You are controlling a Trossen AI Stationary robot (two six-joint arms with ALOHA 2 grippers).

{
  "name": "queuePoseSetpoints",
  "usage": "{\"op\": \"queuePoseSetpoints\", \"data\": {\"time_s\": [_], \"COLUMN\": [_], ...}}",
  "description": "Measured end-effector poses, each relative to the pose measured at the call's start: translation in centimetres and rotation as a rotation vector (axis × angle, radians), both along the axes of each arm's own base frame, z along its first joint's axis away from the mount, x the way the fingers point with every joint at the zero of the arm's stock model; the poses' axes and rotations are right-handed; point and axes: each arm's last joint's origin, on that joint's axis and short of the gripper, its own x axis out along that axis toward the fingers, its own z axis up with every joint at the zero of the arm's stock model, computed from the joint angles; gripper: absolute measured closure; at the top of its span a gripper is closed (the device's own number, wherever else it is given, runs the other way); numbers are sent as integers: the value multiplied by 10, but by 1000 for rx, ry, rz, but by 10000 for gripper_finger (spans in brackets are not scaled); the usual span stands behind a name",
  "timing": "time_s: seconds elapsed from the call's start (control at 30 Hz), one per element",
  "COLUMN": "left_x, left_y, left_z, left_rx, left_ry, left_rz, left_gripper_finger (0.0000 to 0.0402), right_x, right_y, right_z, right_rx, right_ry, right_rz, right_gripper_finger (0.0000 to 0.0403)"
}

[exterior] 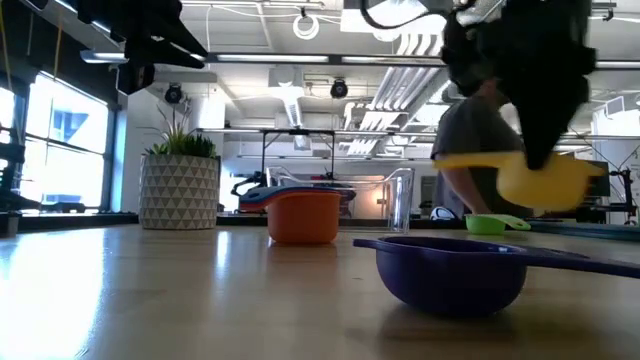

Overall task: Nest measuring cups in basket
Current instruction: Stack the yellow measuring cup on top of the blue measuring cup

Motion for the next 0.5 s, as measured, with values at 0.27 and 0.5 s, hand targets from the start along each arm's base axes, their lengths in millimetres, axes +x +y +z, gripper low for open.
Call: {"op": "queuePoseSetpoints", "data": {"time_s": [0.27,0.5], "left_x": [0,0], "left_y": [-1,-1], "left_z": [0,0], "left_rx": [-45,-100], "left_ry": [-5,-11], "left_rz": [-16,-8], "left_gripper_finger": [342,342], "right_x": [27,51], "right_y": [-22,-48], "right_z": [36,65], "right_rx": [-81,-180], "right_ry": [-156,-318], "right_rz": [93,259], "right_gripper_finger": [402,402]}}
